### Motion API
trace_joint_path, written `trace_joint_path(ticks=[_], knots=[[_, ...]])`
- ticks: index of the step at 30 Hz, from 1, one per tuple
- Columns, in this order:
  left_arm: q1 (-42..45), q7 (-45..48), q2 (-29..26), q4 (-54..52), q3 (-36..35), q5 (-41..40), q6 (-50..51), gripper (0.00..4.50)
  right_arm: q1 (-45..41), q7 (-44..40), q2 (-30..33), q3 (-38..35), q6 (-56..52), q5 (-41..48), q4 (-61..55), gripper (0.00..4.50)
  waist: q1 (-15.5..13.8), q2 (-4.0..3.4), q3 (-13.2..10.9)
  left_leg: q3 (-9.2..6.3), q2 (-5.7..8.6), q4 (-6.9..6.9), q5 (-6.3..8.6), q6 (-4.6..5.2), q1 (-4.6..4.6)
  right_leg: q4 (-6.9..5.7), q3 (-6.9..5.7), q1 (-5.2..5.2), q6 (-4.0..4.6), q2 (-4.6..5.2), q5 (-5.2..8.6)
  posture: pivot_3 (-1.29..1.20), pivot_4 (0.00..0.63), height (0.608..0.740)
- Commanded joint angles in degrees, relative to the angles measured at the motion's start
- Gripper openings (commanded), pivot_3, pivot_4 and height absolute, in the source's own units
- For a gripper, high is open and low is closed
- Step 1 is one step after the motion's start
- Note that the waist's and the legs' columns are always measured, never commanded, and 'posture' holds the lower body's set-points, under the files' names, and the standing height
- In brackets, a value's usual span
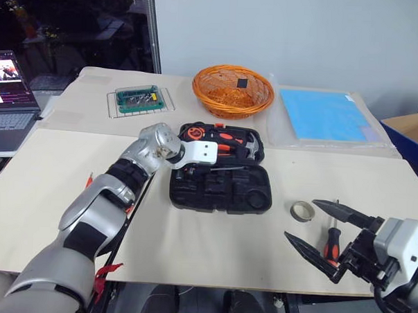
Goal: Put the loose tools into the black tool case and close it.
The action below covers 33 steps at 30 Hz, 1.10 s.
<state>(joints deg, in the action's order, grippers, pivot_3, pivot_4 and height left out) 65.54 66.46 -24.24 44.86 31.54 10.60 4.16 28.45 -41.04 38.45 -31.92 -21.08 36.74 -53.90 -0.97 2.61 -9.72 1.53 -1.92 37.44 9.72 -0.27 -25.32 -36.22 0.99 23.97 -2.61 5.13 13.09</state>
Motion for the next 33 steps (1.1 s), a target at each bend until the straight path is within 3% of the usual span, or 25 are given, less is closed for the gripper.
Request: trace_joint_path(ticks=[1, 3, 6, 10, 13, 18, 27, 30, 33], knots=[[-1.81, 2.78, -1.49, -13.02, -11.72, -10.99, 6.17, 3.46, -0.45, 0.43, -0.23, 0.14, 0.95, 0.17, -0.63, 4.5, 0.25, 0.0, 0.0, 0.0, -0.02, 0.01, 0.0, 0.0, -0.07, 0.0, 0.01, 0.07, 0.0, 0.0, -0.01, 0.0, 0.15, 0.74], [-4.86, 1.21, -2.01, -18.05, -15.09, -13.12, 10.84, 3.46, -0.85, 0.46, -0.18, 0.49, 1.02, 0.02, -0.32, 4.5, 0.29, -0.03, 0.01, -0.01, -0.02, 0.01, 0.04, 0.06, -0.14, 0.0, 0.0, 0.1, 0.21, 0.01, -0.16, 0.0, 0.15, 0.74], [-11.49, -4.46, -1.1, -26.44, -19.99, -16.09, 19.85, 2.71, -1.98, 0.58, -0.11, 1.34, 1.13, -0.28, 0.36, 4.5, 0.52, -0.22, 0.12, 0.0, 0.01, 0.02, 0.13, 0.21, -0.06, -0.01, 0.03, 0.02, 0.26, 0.02, -0.18, 0.0, 0.15, 0.74], [-19.48, -20.27, 6.43, -33.2, -26.58, -17.45, 25.43, 1.22, -3.42, 1.29, -0.05, 2.65, 0.9, -0.51, 0.6, 4.5, 0.38, -0.34, 0.19, -0.02, 0.01, 0.1, 0.14, 0.23, 0.01, -0.07, 0.03, -0.04, 0.11, -0.01, -0.11, 0.0, 0.15, 0.74], [-23.52, -27.87, 10.49, -35.13, -26.99, -15.77, 26.25, 0.14, -3.84, 1.46, -0.05, 2.81, 0.78, -0.54, 0.63, 4.5, 0.0, -0.34, 0.19, -0.13, 0.03, 0.38, 0.15, 0.24, 0.02, -0.11, -0.07, -0.27, -0.15, 0.01, -0.02, 0.0, 0.15, 0.74], [-27.72, -35.83, 13.77, -32.35, -22.53, -11.14, 26.13, 0.05, -4.18, 2.35, 0.03, 3.35, 0.41, -0.66, 0.23, 4.5, 0.15, -0.35, 0.2, -0.16, 0.08, 0.41, 0.16, 0.24, 0.3, 0.15, -0.07, -0.71, -0.29, 0.04, -0.1, 0.0, 0.15, 0.74], [-29.95, -34.89, 11.46, -23.66, -14.81, -5.44, 20.29, 0.05, -3.15, 2.66, 1.14, 2.12, -0.49, 0.17, -0.58, 4.5, 0.27, -0.81, 0.66, -0.09, 0.06, 0.35, 0.23, 0.28, 0.91, 0.18, -0.06, -1.22, 0.22, 0.09, 0.22, 0.0, 0.15, 0.74], [-28.14, -32.73, 12.17, -22.81, -19.0, -9.91, 13.83, 0.05, -2.51, 5.62, 0.44, 1.95, -2.48, 0.16, -1.12, 4.5, 0.27, -0.86, 0.74, -0.1, 0.04, 0.33, 0.53, -0.08, 1.31, 0.25, -0.12, -1.65, 0.23, 0.11, 0.3, 0.0, 0.15, 0.74], [-28.95, -28.02, 12.59, -29.46, -25.31, -18.53, 12.6, 0.05, -1.73, 9.32, -1.44, 1.01, -3.27, -1.24, -1.54, 4.5, 0.33, -0.82, 0.72, -0.1, 0.0, 0.32, 0.55, -0.12, 1.23, 0.27, -0.15, -1.55, 0.23, 0.17, 0.3, 0.0, 0.15, 0.74]])
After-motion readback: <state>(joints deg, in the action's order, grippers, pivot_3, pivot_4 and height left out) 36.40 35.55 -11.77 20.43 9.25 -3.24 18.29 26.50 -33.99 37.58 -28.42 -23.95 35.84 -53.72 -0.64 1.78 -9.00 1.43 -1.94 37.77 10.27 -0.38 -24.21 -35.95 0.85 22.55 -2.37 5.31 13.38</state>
